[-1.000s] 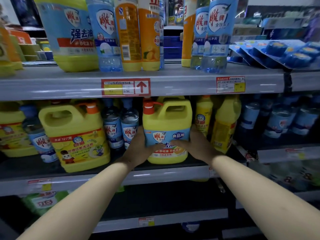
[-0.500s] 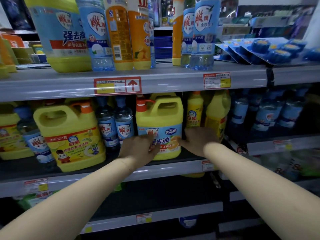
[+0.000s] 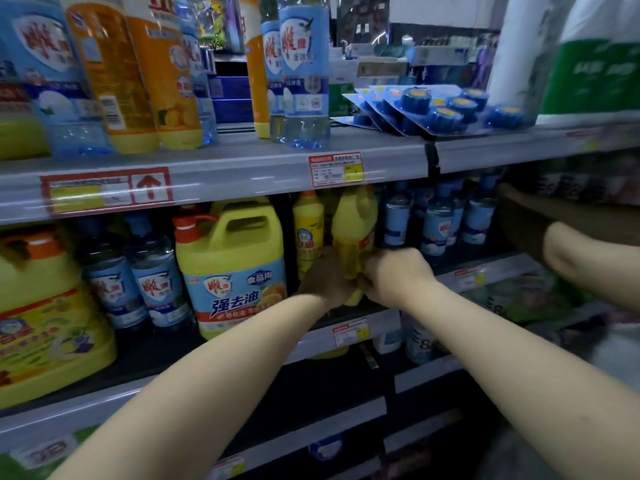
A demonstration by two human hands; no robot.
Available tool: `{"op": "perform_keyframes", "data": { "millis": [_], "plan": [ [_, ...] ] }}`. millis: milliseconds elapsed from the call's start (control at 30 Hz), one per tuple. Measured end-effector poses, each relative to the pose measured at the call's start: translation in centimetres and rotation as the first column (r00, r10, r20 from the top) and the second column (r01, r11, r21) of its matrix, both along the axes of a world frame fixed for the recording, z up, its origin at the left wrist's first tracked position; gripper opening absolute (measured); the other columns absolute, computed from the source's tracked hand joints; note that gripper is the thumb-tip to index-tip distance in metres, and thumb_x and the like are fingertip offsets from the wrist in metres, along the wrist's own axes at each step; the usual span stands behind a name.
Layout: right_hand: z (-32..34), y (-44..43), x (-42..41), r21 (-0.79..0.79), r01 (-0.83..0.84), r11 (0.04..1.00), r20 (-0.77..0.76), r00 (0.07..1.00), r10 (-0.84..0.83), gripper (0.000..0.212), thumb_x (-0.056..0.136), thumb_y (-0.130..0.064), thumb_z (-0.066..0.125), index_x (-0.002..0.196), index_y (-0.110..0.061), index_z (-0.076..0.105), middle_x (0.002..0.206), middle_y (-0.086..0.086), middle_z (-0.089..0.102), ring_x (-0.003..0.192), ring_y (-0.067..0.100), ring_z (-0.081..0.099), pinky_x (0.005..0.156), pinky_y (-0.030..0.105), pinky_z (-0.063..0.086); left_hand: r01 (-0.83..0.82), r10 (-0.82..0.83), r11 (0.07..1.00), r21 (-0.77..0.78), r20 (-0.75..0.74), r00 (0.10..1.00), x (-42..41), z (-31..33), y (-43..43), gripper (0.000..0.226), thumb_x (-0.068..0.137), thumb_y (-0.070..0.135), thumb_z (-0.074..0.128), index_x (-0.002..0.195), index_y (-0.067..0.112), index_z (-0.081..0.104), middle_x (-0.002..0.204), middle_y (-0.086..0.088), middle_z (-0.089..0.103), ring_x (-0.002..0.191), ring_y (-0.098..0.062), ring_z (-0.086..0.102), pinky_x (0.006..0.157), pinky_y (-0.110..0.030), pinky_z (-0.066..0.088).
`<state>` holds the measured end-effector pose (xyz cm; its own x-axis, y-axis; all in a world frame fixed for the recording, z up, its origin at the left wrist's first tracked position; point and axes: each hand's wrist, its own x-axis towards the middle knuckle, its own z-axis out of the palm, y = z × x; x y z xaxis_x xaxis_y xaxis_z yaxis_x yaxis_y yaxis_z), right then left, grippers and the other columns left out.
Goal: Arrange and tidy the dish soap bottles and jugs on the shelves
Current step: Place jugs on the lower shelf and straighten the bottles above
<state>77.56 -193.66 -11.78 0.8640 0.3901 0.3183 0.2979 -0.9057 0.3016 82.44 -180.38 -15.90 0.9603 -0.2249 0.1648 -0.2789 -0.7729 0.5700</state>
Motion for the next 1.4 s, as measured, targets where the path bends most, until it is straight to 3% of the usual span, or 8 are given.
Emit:
{"op": "perform_keyframes", "data": {
  "millis": [167,433,633,733,833,933,1133,1400],
  "plan": [
    [1.0,-1.3,0.2,0.062,0.049,0.997,-0.049,0.998,-0.046,0.027,0.094,-0.039,0.042,0.091,-0.018,0.058,0.094,0.006,0.066,0.084,0.031,0.064,0.061,0.03,0.039,-0.228,0.214,0.924,-0.308,-0.078,0.974,3.2,-1.3,-3.2,0.07,0.055,0.04,0.06,0.116,0.006,0.056,0.111,-0.009,0.066,0.101,-0.029,0.064,0.083,-0.042,0.055],
    [-0.2,-3.1,0.8,0.348,0.177,0.92,-0.141,0.981,-0.135,0.035,0.09,-0.054,0.045,0.099,-0.023,0.058,0.103,0.007,0.067,0.089,0.03,0.063,0.064,0.03,0.042,-0.325,0.295,0.696,-0.64,-0.157,0.942,1.7,-0.2,-4.2,0.073,0.07,0.028,0.081,0.129,0.008,0.045,0.133,-0.012,0.055,0.118,-0.03,0.053,0.098,-0.037,0.043],
    [-0.5,-4.4,1.9,0.59,0.415,0.692,-0.586,0.811,0.013,0.077,0.08,-0.048,0.07,0.14,-0.014,0.036,0.133,0.008,0.051,0.114,0.024,0.053,0.079,0.025,0.042,-0.201,0.146,0.652,-0.731,-0.14,0.979,-1.1,-0.5,-1.0,0.073,0.068,0.022,0.084,0.132,0.024,0.05,0.129,0.0,0.06,0.117,-0.023,0.056,0.1,-0.043,0.046],
    [-0.9,-4.0,2.4,0.7,0.418,0.578,-0.576,0.809,0.113,0.099,0.066,-0.041,0.083,0.143,-0.014,0.026,0.134,0.001,0.047,0.121,0.023,0.05,0.088,0.025,0.044,-0.141,0.081,0.7,-0.7,-0.118,0.99,-2.3,-0.4,0.5,0.069,0.067,0.023,0.084,0.129,0.024,0.053,0.126,0.002,0.062,0.114,-0.021,0.057,0.098,-0.041,0.048],
    [-1.9,-3.7,2.9,0.865,0.376,0.333,-0.471,0.837,0.278,0.122,0.04,-0.042,0.092,0.14,-0.021,0.028,0.134,-0.001,0.051,0.122,0.02,0.051,0.095,0.038,0.05,-0.112,0.046,0.715,-0.69,-0.114,0.992,-3.2,0.2,2.2,0.065,0.064,0.028,0.086,0.122,0.03,0.056,0.122,0.005,0.064,0.111,-0.018,0.06,0.096,-0.04,0.05],
    [-1.8,-2.8,2.5,0.93,0.312,0.193,-0.366,0.832,0.417,0.101,0.044,-0.025,0.095,0.129,-0.025,0.04,0.121,-0.006,0.061,0.115,0.018,0.057,0.089,0.037,0.052,-0.102,0.011,0.705,-0.701,-0.133,0.991,-4.4,1.1,4.1,0.062,0.062,0.029,0.087,0.118,0.025,0.06,0.118,0.006,0.067,0.107,-0.017,0.064,0.093,-0.044,0.053],
    [-1.5,0.3,0.3,0.945,0.301,0.129,-0.32,0.77,0.552,0.116,0.037,-0.024,0.097,0.137,-0.033,0.037,0.12,-0.001,0.065,0.112,0.02,0.062,0.09,0.049,0.053,-0.047,-0.082,0.654,-0.755,-0.133,0.988,-8.3,2.0,8.4,0.055,0.072,0.015,0.081,0.121,0.024,0.059,0.117,0.005,0.068,0.105,-0.013,0.066,0.089,-0.037,0.055],
    [-1.7,7.9,-1.3,0.928,0.286,0.237,-0.371,0.717,0.59,0.128,0.031,-0.042,0.097,0.14,-0.035,0.031,0.129,-0.007,0.058,0.118,0.015,0.056,0.099,0.045,0.049,-0.047,-0.063,0.719,-0.693,-0.132,0.989,-12.0,3.1,17.7,0.045,0.069,0.008,0.082,0.109,0.019,0.067,0.102,0.005,0.075,0.094,-0.011,0.071,0.071,-0.025,0.058]
  ]
}}
